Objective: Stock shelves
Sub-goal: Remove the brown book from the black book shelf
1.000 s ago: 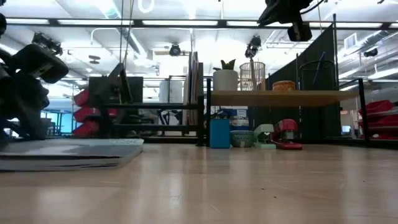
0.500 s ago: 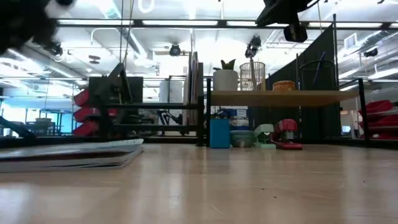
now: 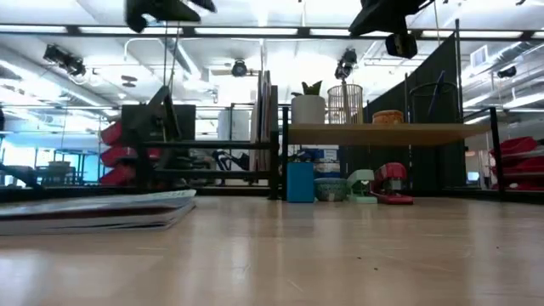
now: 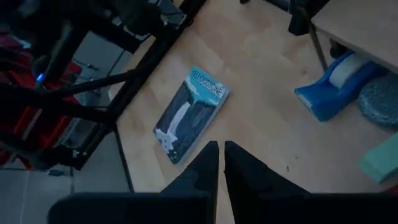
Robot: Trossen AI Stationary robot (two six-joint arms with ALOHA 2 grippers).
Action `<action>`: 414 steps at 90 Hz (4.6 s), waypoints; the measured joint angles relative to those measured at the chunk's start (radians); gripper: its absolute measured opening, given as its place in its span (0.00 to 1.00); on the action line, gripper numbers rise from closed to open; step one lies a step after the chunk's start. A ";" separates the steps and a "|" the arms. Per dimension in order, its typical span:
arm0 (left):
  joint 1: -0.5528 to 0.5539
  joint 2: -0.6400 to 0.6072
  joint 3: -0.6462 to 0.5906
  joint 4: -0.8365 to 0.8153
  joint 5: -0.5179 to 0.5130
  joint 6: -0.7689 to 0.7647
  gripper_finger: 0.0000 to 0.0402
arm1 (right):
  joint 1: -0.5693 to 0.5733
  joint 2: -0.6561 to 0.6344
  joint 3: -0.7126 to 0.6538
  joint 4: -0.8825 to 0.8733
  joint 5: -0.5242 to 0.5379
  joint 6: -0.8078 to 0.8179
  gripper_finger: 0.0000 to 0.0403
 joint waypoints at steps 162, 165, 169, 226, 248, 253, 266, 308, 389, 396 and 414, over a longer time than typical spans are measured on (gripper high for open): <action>0.518 0.524 0.414 -0.141 0.223 -0.148 0.45 | 0.000 -0.002 0.000 0.001 -0.072 -0.051 0.00; 0.524 0.524 0.414 -0.152 0.242 -0.165 0.43 | 0.000 -0.002 0.000 0.001 -0.072 -0.051 0.00; 0.532 0.524 0.414 -0.162 0.270 -0.188 0.40 | 0.000 -0.002 0.000 0.001 -0.072 -0.051 0.00; 0.565 0.526 0.608 -0.417 0.311 -0.109 0.01 | 0.002 -0.002 0.000 0.006 -0.073 -0.047 0.00; 0.565 0.519 0.864 -0.562 0.217 0.073 0.00 | 0.001 -0.002 0.001 0.046 -0.073 -0.087 0.00; 0.564 0.511 0.929 -0.602 0.230 0.081 0.00 | 0.000 -0.002 0.001 0.050 -0.073 -0.099 0.00; 0.529 0.460 1.095 -0.737 0.306 0.081 0.00 | -0.006 -0.002 0.001 0.071 -0.073 -0.148 0.00; 0.202 0.281 1.225 -1.515 0.611 -0.682 0.00 | -0.095 -0.002 0.001 0.086 -0.073 -0.283 0.00; -0.392 -0.298 -0.309 -0.556 0.374 -1.523 0.00 | -0.177 -0.002 0.001 0.128 -0.073 -0.031 0.00; -0.411 -0.289 -0.371 -0.487 0.343 -1.553 0.00 | -0.177 -0.002 0.001 0.128 -0.072 0.008 0.00; -0.465 -0.268 -0.453 -0.472 0.332 -1.635 0.00 | -0.173 -0.002 0.001 0.128 -0.049 0.076 0.00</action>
